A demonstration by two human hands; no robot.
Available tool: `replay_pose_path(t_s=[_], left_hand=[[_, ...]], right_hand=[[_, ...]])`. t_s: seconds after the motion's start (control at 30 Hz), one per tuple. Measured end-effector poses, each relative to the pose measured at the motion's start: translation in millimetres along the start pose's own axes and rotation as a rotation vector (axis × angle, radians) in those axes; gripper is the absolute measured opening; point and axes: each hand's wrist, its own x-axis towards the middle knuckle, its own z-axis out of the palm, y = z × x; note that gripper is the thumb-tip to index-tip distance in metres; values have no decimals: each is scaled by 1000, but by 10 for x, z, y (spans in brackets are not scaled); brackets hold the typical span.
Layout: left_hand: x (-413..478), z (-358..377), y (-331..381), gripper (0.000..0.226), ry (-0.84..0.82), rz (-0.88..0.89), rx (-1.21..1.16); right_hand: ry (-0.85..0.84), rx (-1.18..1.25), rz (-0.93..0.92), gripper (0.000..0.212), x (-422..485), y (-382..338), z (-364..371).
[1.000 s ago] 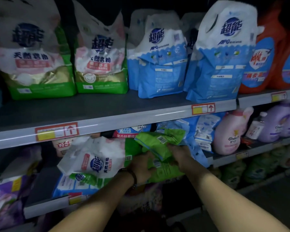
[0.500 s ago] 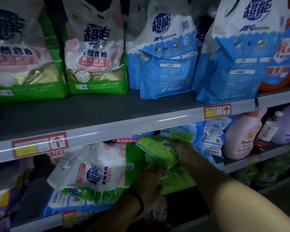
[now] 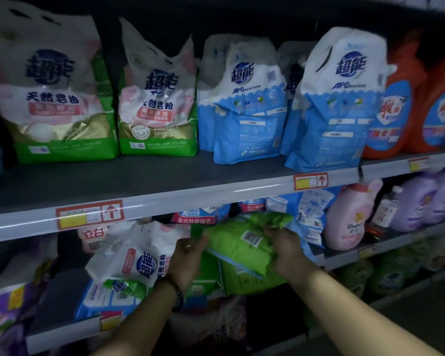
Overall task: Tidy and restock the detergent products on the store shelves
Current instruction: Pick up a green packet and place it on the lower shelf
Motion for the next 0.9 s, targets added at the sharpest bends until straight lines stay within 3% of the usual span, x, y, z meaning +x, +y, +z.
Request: replay_pose_path(t_s=[0.13, 0.23, 0.43, 0.57, 0.7, 0.83, 0.9], left_hand=[[-269, -212, 113, 91, -88, -94, 38], [-459, -381, 71, 93, -219, -145, 106], [-1021, -592, -115, 72, -332, -248, -170], [-1492, -808, -185, 71, -204, -164, -279], [-1953, -1115, -237, 46, -59, -66, -514], [-2347, -1538, -244, 46, 89, 167, -560], [-2539, -1769, -211, 50, 129, 249, -549]], right_hand=[[-124, -51, 6, 24, -562, 22, -184], [-205, -112, -15, 19, -986, 19, -281], [-441, -353, -198, 20, -1741, 138, -209], [-600, -460, -340, 17, -2137, 218, -63], [-673, -494, -441, 25, -2444, 354, 53], [-688, -427, -426, 36, -2704, 661, 178], [-724, -397, -408, 52, -2786, 781, 312]])
